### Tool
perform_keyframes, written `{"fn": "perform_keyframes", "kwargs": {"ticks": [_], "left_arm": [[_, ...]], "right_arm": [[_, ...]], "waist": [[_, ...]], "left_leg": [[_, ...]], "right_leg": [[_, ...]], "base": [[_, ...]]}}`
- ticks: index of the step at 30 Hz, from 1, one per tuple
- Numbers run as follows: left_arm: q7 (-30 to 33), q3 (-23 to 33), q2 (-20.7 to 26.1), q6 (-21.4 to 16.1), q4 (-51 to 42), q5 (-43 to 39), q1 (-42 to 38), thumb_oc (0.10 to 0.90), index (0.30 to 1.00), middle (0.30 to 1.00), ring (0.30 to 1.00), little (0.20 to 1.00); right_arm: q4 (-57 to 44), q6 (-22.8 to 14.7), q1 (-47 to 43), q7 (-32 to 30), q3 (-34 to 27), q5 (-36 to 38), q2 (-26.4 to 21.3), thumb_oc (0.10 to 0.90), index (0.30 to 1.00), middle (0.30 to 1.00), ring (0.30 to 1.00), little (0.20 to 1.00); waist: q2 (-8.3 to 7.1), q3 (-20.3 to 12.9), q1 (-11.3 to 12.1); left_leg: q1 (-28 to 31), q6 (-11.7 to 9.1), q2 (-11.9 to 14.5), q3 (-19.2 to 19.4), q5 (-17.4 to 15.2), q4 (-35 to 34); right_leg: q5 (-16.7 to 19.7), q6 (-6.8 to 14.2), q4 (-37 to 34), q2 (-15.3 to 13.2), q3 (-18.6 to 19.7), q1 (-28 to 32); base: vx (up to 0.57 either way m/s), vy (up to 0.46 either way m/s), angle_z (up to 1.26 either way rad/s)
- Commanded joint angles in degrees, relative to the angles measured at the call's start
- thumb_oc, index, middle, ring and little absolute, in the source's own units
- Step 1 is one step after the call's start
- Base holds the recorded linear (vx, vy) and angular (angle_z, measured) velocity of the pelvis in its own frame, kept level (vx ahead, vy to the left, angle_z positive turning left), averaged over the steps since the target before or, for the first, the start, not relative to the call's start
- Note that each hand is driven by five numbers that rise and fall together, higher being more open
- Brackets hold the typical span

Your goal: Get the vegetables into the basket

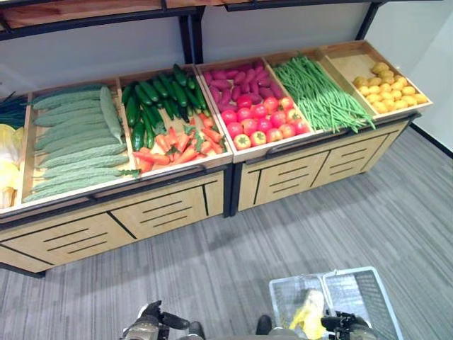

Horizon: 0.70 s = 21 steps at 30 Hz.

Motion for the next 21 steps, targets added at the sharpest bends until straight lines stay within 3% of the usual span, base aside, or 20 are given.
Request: {"fn": "perform_keyframes", "kwargs": {"ticks": [1, 2, 3, 5, 6, 7, 8, 9, 10, 12, 14, 16, 21], "left_arm": [[2.2, 1.0, 1.0, -4.1, -7.3, -4.3, -4.0, 0.900, 1.000, 1.000, 1.000, 1.000], [2.6, 0.7, 1.2, -4.5, -11.3, -5.0, -3.5, 0.900, 1.000, 1.000, 1.000, 1.000], [3.4, 0.3, 2.5, -5.2, -21.9, -6.5, -2.2, 0.900, 1.000, 1.000, 1.000, 1.000], [3.6, 0.8, 3.4, -5.3, -27.0, -7.1, -1.3, 0.900, 1.000, 1.000, 1.000, 1.000], [4.1, 2.5, 6.8, -6.0, -41.0, -4.9, 0.2, 0.900, 1.000, 1.000, 1.000, 1.000], [4.1, 2.6, 6.8, -5.8, -41.2, -4.8, 0.3, 0.900, 1.000, 1.000, 1.000, 1.000], [4.3, 3.3, 8.6, -5.9, -44.9, -2.4, 0.2, 0.900, 1.000, 1.000, 1.000, 1.000], [6.3, 4.7, 15.5, -5.9, -48.1, 7.2, -4.5, 0.900, 1.000, 1.000, 1.000, 1.000], [6.3, 4.7, 15.5, -5.9, -48.1, 7.2, -4.5, 0.900, 1.000, 1.000, 1.000, 1.000], [9.2, 2.5, 22.6, -5.7, -46.2, 16.0, -11.5, 0.900, 1.000, 1.000, 1.000, 1.000], [10.0, 2.2, 22.9, -6.1, -45.3, 16.4, -12.3, 0.900, 1.000, 1.000, 1.000, 1.000], [12.5, -2.7, 29.6, -4.4, -39.2, 24.5, -20.5, 0.900, 1.000, 1.000, 1.000, 1.000], [13.6, -13.9, 38.2, -2.8, -25.4, 31.0, -35.3, 0.900, 1.000, 1.000, 1.000, 1.000]], "right_arm": [[0.2, -2.4, -3.2, -0.4, 0.1, -1.2, 0.9, 0.400, 0.300, 0.300, 0.300, 0.300], [-0.3, -2.4, -2.8, -0.4, 0.1, -1.2, 1.2, 0.400, 0.300, 0.300, 0.300, 0.300], [-1.3, -2.5, -1.9, -0.5, -0.1, -1.3, 1.7, 0.400, 0.300, 0.300, 0.300, 0.300], [-1.8, -2.4, -1.6, -0.4, -0.3, -1.3, 1.9, 0.400, 0.300, 0.300, 0.300, 0.300], [-2.6, -2.3, -0.7, 0.1, -0.6, -2.5, 2.2, 0.400, 0.300, 0.300, 0.300, 0.300], [-2.6, -2.3, -0.7, 0.1, -0.5, -2.5, 2.2, 0.400, 0.300, 0.300, 0.300, 0.300], [-2.8, -2.2, -0.3, 0.6, -0.2, -4.0, 2.3, 0.400, 0.300, 0.300, 0.300, 0.300], [-1.9, -2.3, 0.3, 1.6, 0.4, -6.5, 2.5, 0.400, 0.300, 0.300, 0.300, 0.300], [-1.9, -2.3, 0.3, 1.6, 0.4, -6.5, 2.5, 0.400, 0.300, 0.300, 0.300, 0.300], [-0.7, -2.9, 0.8, 2.4, 1.8, -7.4, 2.5, 0.400, 0.300, 0.300, 0.300, 0.300], [-0.2, -3.2, 1.2, 2.6, 2.1, -7.7, 2.5, 0.400, 0.300, 0.300, 0.300, 0.300], [1.0, -3.9, 2.1, 2.5, 4.1, -9.5, 2.4, 0.400, 0.300, 0.300, 0.300, 0.300], [2.1, -5.0, 3.3, 1.9, 5.4, -11.1, 0.7, 0.400, 0.300, 0.300, 0.300, 0.300]], "waist": [[-1.97, 1.9, 0.7], [-1.99, 1.9, 0.8], [-1.98, 2.1, 1.0], [-1.99, 2.0, 1.2], [-2.01, 1.9, 1.5], [-2.03, 1.9, 1.5], [-1.99, 1.8, 1.5], [-1.88, 1.0, 1.2], [-1.88, 1.0, 1.3], [-1.31, 0.4, 0.6], [-1.18, 0.3, 0.6], [-0.28, -0.2, -0.9], [1.61, 0.8, -3.7]], "left_leg": [[2.7, -0.2, -0.3, -0.7, -5.7, 0.3], [2.7, -0.1, -0.5, -0.9, -5.7, 0.3], [2.8, 0.0, -0.7, -1.1, -5.7, 0.3], [2.6, 0.0, -0.8, -1.2, -5.7, 0.3], [2.7, -0.1, -0.8, -1.1, -5.5, 0.3], [2.7, -0.1, -0.8, -1.1, -5.5, 0.3], [2.7, -0.2, -0.7, -1.1, -5.6, 0.3], [3.0, -0.8, -0.4, -0.1, -5.5, 0.3], [3.0, -0.8, -0.4, -0.1, -5.5, 0.3], [3.4, -1.3, -0.2, 0.9, -5.6, 0.3], [3.4, -1.4, -0.2, 1.3, -5.5, 0.3], [3.7, -2.0, 0.1, 2.8, -5.6, 0.3], [1.6, -2.9, 0.2, 5.7, -5.6, 0.3]], "right_leg": [[-3.2, 4.5, 0.5, -4.3, 3.8, 2.4], [-3.1, 4.6, 0.5, -4.4, 3.6, 2.5], [-2.9, 4.8, 0.5, -4.6, 3.5, 2.7], [-2.7, 4.9, 0.1, -4.6, 3.5, 2.7], [-2.3, 5.0, -0.5, -4.6, 3.2, 3.0], [-2.3, 5.0, -0.5, -4.6, 3.2, 3.0], [-2.4, 5.1, -0.6, -4.6, 3.3, 3.1], [-2.1, 5.2, -1.6, -4.2, 3.8, 3.0], [-2.1, 5.2, -1.6, -4.2, 3.8, 3.0], [-1.9, 5.4, -2.0, -3.9, 4.6, 2.8], [-1.7, 5.4, -2.3, -3.7, 5.0, 2.7], [-1.1, 5.6, -3.2, -3.3, 6.3, 2.0], [0.9, 7.1, -4.2, -2.8, 9.3, -2.3]], "base": [[0.00, 0.083, 0.23], [-0.01, 0.084, 0.28], [-0.01, 0.061, 0.18], [0.00, 0.032, 0.05], [0.00, 0.000, 0.00], [0.00, 0.003, 0.05], [0.02, -0.036, -0.01], [0.02, -0.036, -0.02], [0.03, -0.053, -0.26], [0.03, -0.032, -0.26], [0.03, -0.024, -0.18], [0.07, -0.047, -0.23], [0.09, 0.001, -0.51]]}}
